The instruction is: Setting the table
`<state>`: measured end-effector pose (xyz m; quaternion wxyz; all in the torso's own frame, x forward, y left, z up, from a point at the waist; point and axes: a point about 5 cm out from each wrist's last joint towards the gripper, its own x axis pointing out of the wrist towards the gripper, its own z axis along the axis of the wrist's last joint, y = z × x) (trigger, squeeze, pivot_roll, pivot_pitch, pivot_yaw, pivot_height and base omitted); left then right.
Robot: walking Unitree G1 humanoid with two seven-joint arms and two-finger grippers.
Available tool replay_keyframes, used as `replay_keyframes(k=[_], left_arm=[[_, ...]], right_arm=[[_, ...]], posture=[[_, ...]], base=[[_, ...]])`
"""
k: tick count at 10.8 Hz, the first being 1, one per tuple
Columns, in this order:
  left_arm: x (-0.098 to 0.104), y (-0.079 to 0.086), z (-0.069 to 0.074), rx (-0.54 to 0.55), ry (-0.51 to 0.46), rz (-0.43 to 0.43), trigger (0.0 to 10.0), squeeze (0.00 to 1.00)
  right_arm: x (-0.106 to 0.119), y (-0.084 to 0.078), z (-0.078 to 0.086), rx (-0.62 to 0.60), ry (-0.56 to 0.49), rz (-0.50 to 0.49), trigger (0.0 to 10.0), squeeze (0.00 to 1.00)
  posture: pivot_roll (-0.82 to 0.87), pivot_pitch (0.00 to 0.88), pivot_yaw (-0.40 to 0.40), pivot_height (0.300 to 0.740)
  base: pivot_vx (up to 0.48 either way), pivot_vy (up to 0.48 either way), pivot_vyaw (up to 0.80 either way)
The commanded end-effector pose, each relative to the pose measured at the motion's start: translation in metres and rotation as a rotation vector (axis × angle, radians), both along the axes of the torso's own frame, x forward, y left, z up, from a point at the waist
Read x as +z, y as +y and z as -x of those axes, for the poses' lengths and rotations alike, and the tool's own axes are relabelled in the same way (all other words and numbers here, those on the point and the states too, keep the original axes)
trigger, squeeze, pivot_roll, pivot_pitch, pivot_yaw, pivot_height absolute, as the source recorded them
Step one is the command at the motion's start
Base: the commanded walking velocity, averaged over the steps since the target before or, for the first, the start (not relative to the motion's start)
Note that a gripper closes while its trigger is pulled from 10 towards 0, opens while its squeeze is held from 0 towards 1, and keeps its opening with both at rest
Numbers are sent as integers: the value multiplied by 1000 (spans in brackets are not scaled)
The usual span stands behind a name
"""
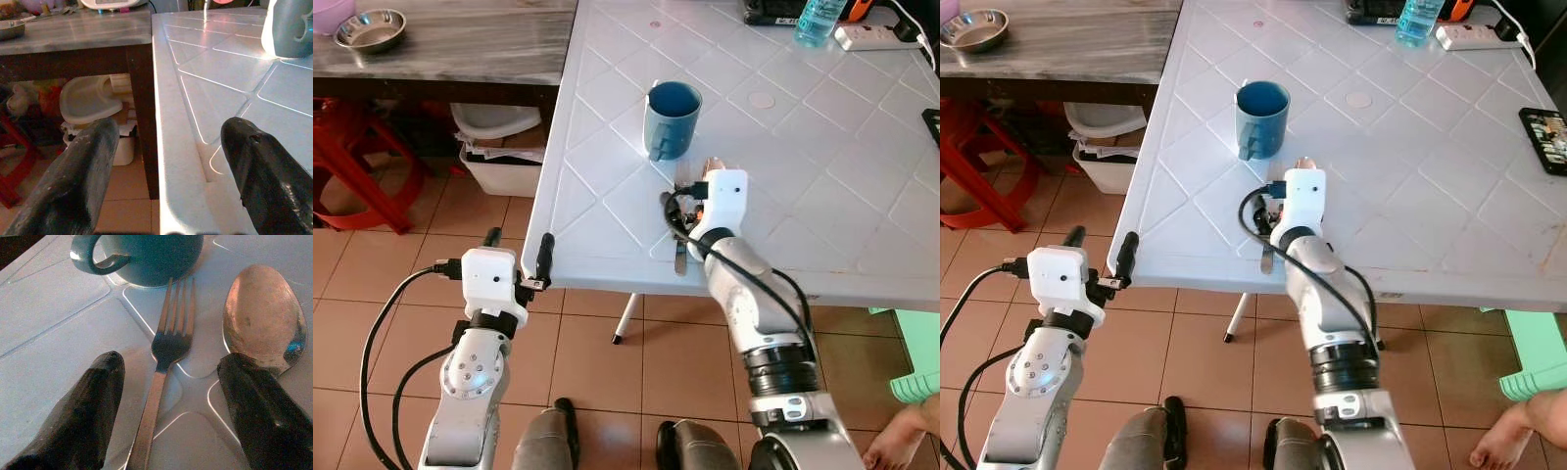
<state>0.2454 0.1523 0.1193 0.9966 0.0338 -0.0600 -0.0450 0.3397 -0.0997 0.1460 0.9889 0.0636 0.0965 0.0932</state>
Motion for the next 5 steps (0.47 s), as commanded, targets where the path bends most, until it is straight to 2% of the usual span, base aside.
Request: replay_keyframes(k=[1, 3, 5], left_arm=[[-5, 0, 2, -9, 29, -2, 10000, 0], [-6, -1, 3, -11, 35, 0, 10000, 0], [-7, 0, 3, -11, 41, 1, 10000, 0]], right_arm=[[-22, -1, 6, 8, 127, -22, 0, 0], [-32, -3, 8, 20, 201, -47, 0, 0], [-30, -8, 4, 17, 226, -64, 0, 0]], posture=[[32, 225, -10, 740], [32, 227, -10, 740], [30, 231, -9, 740]], base=[[0, 0, 0], [0, 0, 0], [0, 0, 0]])
